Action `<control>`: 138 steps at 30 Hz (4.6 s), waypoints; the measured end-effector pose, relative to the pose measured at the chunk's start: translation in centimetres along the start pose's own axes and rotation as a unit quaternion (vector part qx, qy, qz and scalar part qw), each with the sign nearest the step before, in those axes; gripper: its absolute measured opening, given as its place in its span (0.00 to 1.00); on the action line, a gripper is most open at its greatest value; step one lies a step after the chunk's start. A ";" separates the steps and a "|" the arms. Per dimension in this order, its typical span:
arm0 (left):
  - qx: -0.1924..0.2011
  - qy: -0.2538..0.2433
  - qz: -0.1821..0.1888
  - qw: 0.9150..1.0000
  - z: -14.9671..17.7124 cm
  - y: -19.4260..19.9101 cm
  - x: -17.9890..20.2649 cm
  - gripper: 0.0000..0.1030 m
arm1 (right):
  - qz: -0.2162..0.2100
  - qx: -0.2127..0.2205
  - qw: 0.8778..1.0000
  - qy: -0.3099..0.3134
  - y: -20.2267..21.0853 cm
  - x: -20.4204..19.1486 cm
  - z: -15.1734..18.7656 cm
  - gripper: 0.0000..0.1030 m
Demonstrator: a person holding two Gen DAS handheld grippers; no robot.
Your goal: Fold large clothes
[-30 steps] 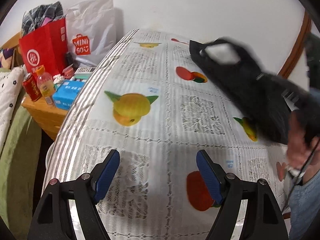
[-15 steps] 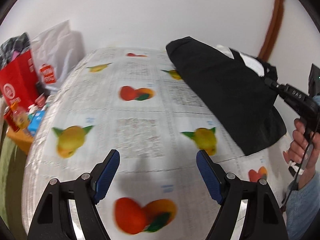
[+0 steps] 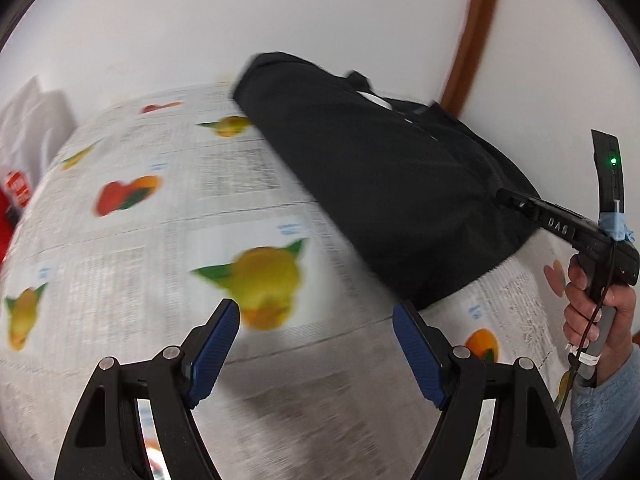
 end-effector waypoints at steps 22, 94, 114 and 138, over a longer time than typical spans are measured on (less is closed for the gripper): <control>-0.014 -0.007 0.028 0.999 -0.7 -3.2 5.1 0.19 | 0.035 -0.067 0.997 0.032 -2.0 3.5 2.3 0.37; -0.015 -0.007 -0.087 0.996 1.3 -1.4 -5.2 0.84 | -0.251 0.111 0.960 0.061 2.9 -11.0 -4.9 0.07; -0.019 -0.021 -0.045 0.999 0.0 -1.5 -1.5 0.80 | -0.156 -0.025 0.986 -0.047 -4.4 -3.4 -0.3 0.58; -0.017 -0.019 -0.039 0.999 -1.0 -2.0 -0.1 0.81 | -0.123 0.033 0.990 -0.069 -1.8 2.7 -0.3 0.30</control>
Point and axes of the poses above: each gripper's, at about its wrist camera, not at the fingertips, and y roughly against the way its jaws point, x to its right, z to its underside, the point moved 1 cm from there along -y, roughly the way its jaws point, and after that the axes turned 9 degrees about -z, right-handed, at the moved point
